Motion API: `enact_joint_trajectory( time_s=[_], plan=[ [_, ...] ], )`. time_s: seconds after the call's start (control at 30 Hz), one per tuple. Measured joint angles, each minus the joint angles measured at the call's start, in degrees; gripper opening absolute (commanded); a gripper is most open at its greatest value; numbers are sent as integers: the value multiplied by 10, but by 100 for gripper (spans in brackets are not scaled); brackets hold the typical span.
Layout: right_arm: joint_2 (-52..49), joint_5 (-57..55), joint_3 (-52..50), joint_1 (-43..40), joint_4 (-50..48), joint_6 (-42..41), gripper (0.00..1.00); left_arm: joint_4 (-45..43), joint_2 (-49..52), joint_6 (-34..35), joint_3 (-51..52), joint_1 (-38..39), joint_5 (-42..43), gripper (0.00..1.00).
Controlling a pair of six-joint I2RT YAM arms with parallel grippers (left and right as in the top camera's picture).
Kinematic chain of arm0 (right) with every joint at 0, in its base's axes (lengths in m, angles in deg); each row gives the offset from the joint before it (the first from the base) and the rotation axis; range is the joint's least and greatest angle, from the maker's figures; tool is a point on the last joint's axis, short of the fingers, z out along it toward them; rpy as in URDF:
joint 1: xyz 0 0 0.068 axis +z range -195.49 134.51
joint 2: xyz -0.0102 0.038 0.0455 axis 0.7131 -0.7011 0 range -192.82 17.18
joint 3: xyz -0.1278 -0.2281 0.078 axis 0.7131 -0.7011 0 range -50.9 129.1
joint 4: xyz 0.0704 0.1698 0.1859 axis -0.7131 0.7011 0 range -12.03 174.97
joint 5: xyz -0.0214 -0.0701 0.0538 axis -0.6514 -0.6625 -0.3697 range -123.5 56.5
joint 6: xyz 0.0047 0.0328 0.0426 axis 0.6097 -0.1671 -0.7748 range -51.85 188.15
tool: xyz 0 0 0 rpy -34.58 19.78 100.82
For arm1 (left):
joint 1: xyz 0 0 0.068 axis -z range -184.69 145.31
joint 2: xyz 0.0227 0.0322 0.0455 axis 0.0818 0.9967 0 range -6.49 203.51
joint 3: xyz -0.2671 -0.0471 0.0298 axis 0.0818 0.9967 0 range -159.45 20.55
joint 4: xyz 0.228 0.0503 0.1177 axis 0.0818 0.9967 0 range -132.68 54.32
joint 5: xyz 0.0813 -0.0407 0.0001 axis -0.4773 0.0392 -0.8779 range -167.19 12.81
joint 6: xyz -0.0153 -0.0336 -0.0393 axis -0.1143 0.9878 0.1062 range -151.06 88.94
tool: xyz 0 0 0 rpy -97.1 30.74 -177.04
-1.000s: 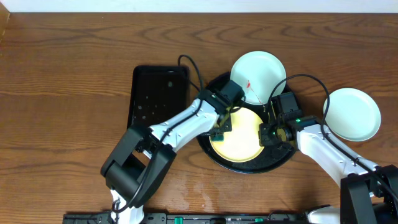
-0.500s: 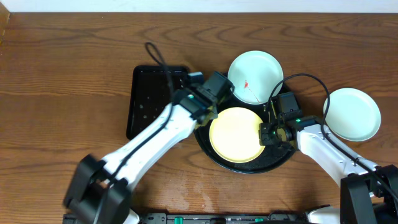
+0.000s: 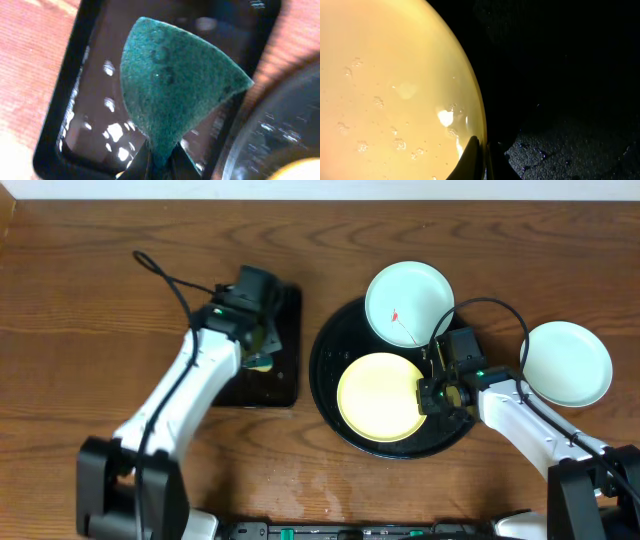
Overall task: Clean dirty plates on tray and stack at the side
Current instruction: 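Return the green sponge to the black rectangular tray with left gripper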
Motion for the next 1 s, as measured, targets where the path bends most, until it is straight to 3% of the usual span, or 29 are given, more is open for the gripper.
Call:
enact_joint_trajectory(
  time_s=[0.23, 0.33, 0.37, 0.47, 0.53, 0.73, 1.0],
  plan=[
    [0, 7, 0, -2, -2, 7, 1, -36, 76, -62, 11, -39, 76, 42],
    [0, 12, 0, -3, -2, 10, 17, -26, 72, -76, 11, -38, 93, 54],
    [0, 17, -1, -3, -1, 11, 18, -19, 66, -78, 11, -38, 97, 57],
    [0, 34, -2, -3, -2, 20, 6, 7, 37, -85, 10, -38, 104, 68],
    [0, 37, -3, -4, -4, 21, 1, 20, 2, -87, 9, -38, 106, 72],
    [0, 48, -3, -4, -27, 14, 1, 71, -130, -87, 1, -38, 111, 82],
    [10, 33, 27, -3, 31, 13, 1, 80, -199, -87, -1, -38, 113, 83]
  ],
)
